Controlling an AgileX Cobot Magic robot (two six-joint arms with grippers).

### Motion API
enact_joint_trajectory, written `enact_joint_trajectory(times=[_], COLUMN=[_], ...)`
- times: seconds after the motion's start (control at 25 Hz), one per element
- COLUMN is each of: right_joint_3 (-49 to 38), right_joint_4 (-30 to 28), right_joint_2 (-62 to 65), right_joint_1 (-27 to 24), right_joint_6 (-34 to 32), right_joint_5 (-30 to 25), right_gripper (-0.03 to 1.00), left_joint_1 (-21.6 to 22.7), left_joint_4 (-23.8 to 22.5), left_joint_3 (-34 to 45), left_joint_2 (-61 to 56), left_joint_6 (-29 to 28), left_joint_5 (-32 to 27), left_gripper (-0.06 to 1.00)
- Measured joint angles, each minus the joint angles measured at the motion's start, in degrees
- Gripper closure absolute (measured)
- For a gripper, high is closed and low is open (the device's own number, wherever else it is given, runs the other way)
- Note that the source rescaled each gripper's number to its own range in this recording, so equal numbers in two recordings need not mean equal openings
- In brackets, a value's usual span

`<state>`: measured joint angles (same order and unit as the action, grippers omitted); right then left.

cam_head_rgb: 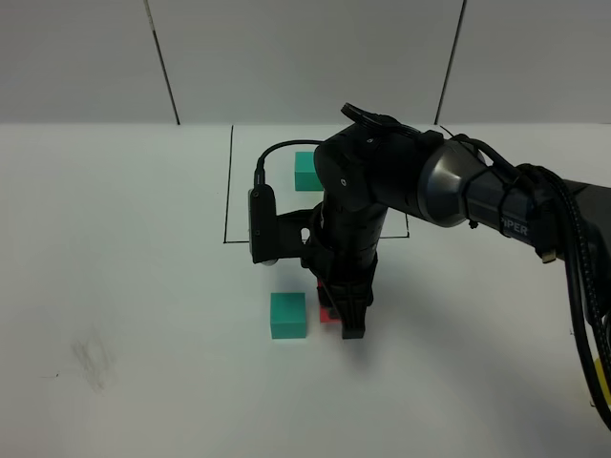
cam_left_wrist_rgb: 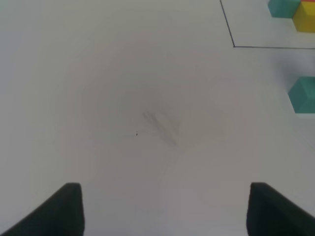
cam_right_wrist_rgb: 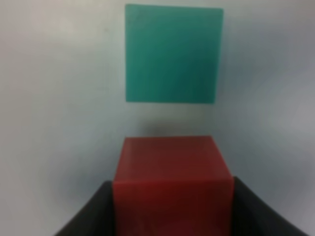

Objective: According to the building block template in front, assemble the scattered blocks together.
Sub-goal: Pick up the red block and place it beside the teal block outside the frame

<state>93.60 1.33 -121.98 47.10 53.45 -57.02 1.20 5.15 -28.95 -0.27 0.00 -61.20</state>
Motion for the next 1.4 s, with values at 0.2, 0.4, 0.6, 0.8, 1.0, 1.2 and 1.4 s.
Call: enact_joint_trajectory(times=[0.2, 0.4, 0.6, 0.8, 1.0, 1.2, 1.4], right_joint_3=[0.0, 0.0, 0.0, 0.0, 0.0, 0.1, 0.1], right_joint_4=[1.3, 2.1, 2.2, 2.4, 2.4, 2.4, 2.4], right_joint_2=[-0.5, -0.5, -0.7, -1.2, -1.4, -2.1, -3.4], right_joint_1=[0.0, 0.1, 0.6, 0.7, 1.0, 1.1, 1.1], right_joint_6=[-0.1, -0.1, -0.1, 0.0, 0.0, 0.0, 0.0], right_joint_5=[1.1, 2.2, 3.0, 3.5, 3.6, 3.8, 4.3], right_gripper=[0.75, 0.75, 0.75, 0.75, 0.75, 0.75, 0.75], left_joint_1=[0.0, 0.0, 0.0, 0.0, 0.0, 0.0, 0.0], left_joint_4=[0.0, 0.0, 0.0, 0.0, 0.0, 0.0, 0.0], left_joint_3=[0.0, 0.0, 0.0, 0.0, 0.0, 0.0, 0.0], left_joint_2=[0.0, 0.0, 0.0, 0.0, 0.0, 0.0, 0.0], left_joint_6=[0.0, 0.0, 0.0, 0.0, 0.0, 0.0, -0.3], left_joint_5=[0.0, 0.0, 0.0, 0.0, 0.0, 0.0, 0.0], left_gripper=[0.38, 0.38, 0.38, 0.38, 0.38, 0.38, 0.38])
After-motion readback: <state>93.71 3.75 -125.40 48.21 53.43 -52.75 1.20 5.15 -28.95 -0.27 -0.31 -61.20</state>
